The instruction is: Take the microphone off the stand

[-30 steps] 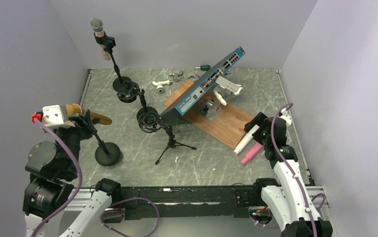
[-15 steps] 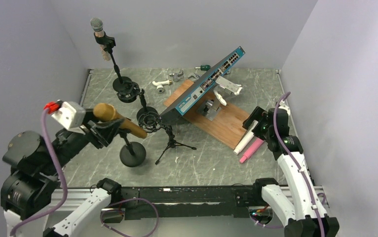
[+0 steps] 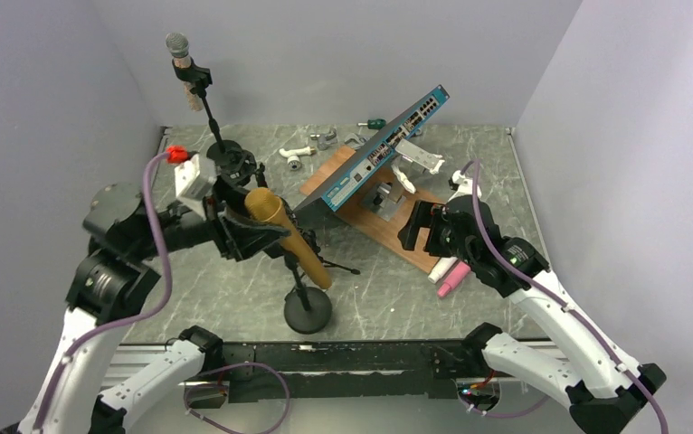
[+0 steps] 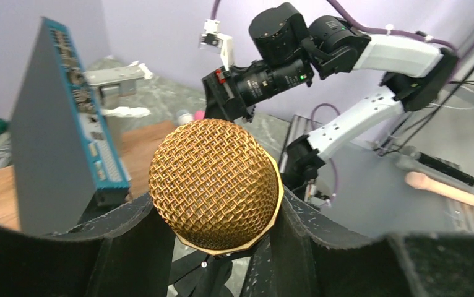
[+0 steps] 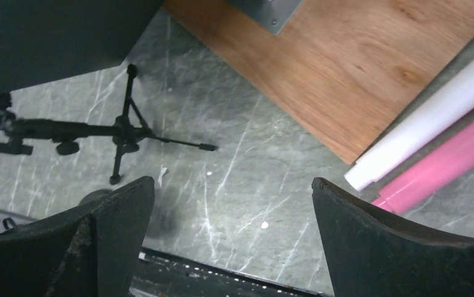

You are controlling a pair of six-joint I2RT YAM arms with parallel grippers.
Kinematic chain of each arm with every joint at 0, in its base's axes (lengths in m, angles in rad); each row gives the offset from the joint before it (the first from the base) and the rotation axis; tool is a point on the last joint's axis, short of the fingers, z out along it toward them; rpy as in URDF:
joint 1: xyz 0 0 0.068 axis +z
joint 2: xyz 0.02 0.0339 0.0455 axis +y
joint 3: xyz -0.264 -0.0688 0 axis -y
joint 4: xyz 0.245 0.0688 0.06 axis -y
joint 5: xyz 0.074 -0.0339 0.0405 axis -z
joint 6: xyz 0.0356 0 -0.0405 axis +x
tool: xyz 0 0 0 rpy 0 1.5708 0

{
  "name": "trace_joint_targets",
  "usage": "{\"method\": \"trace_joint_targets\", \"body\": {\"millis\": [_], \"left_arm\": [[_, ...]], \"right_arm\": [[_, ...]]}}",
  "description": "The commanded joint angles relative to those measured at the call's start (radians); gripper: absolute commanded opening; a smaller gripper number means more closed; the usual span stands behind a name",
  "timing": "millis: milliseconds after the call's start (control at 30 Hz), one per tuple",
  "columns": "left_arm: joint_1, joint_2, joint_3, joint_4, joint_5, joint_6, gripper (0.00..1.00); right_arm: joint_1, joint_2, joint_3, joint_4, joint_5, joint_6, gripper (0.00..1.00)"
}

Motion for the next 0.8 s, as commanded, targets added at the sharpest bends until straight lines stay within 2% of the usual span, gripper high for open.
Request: {"method": "trace_joint_targets", "body": {"millis": [0,133,167,300,500,633,767], "left_arm": [[-0.081,0.058,-0.033,0.300,0.081,-0.095,0.00],[-0.289,0.118,-0.036,0.202,-0.156,0.075,0.00],[-0.323,0.128,-0.048,0.210,-0.187,0.086,0.00],[-0.359,0.134,-0.130,0.304,-0.263,0.093,0.00],[-0.377,0.120,-0.236,0.421,-0.331,0.074,0.00],[-0.399,0.096,-0.270,0.454,-0.400,0.085,0.00],[-0.412,0.057,-0.315,0.501,-0.421,0.097,0.00]], "right_arm": [[0.044,-0.044,0.049,-0.008,-0.018,0.010,1.00],[0.081,-0.096,0.029,0.110,-0.219,-0.028,1.00],[0.100,-0.099,0.032,0.128,-0.229,-0.032,1.00],[0.250,-0.132,0.038,0.166,-0.157,-0.052,1.00],[0.429,-0.127,-0.008,0.356,-0.183,-0.098,1.00],[0.593,-0.049,0.024,0.409,-0.023,-0.147,1.00],[0.676,0.018,0.066,0.418,0.068,-0.189,1.00]]}}
